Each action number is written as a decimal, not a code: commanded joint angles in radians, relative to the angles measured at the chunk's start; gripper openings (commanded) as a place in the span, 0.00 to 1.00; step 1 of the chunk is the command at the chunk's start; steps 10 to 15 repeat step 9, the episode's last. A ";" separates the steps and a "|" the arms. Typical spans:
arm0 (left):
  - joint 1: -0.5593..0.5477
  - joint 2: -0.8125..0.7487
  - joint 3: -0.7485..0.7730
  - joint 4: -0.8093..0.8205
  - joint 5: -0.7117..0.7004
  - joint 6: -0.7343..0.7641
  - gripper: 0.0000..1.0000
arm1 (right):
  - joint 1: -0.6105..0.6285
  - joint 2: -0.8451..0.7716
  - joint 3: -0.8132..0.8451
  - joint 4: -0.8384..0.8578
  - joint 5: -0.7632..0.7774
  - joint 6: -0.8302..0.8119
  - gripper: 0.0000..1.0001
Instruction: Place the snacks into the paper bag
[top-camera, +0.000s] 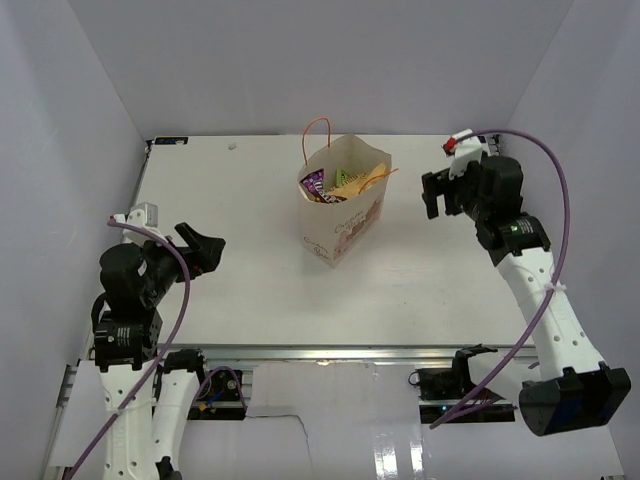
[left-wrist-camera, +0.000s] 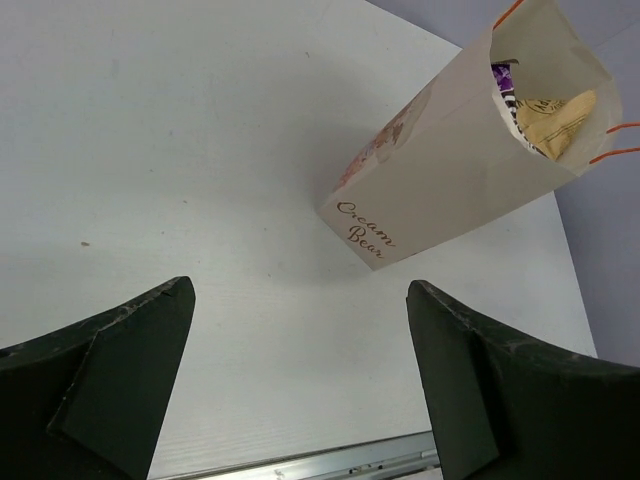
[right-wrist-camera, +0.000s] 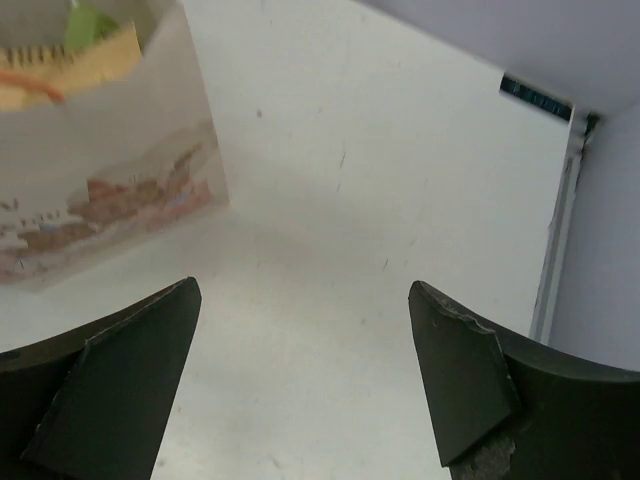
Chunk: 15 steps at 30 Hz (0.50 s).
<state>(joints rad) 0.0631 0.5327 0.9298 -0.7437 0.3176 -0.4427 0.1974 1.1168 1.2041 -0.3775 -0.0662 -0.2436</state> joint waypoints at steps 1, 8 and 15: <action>0.001 -0.016 -0.017 0.062 -0.038 0.058 0.98 | 0.005 -0.116 -0.099 -0.018 0.124 0.055 0.90; 0.000 0.035 -0.008 0.119 -0.011 0.067 0.98 | -0.003 -0.232 -0.179 -0.006 0.226 0.116 0.90; 0.000 0.036 -0.016 0.132 -0.008 0.064 0.98 | -0.006 -0.235 -0.176 -0.006 0.230 0.116 0.90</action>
